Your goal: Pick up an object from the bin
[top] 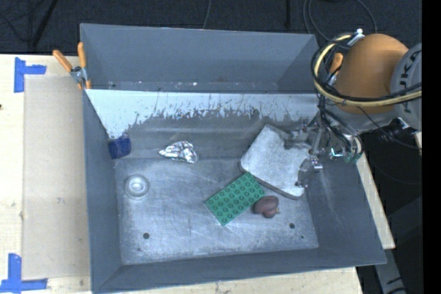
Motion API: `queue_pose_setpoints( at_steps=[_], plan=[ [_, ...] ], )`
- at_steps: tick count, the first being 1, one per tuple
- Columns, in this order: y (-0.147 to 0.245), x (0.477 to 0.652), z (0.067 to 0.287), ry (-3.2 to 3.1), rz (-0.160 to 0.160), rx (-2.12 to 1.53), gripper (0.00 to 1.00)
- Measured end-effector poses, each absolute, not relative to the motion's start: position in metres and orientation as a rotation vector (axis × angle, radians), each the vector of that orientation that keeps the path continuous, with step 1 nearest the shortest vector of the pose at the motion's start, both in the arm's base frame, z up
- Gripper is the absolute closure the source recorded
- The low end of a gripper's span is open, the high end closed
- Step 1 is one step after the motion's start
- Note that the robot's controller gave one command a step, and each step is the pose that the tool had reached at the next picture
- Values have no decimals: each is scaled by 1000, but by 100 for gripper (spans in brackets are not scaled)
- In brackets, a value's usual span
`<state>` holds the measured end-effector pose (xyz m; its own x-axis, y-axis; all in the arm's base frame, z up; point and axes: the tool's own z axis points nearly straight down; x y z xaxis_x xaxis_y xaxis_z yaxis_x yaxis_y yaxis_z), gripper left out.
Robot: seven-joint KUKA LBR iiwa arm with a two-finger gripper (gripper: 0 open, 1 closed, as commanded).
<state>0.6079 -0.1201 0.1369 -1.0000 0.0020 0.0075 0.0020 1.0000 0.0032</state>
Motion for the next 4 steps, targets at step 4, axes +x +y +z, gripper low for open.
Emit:
queue_pose_setpoints(
  at_steps=[4],
  plan=[
    [-10, 554, 76, -3167, -2, -104, 0]
  ],
)
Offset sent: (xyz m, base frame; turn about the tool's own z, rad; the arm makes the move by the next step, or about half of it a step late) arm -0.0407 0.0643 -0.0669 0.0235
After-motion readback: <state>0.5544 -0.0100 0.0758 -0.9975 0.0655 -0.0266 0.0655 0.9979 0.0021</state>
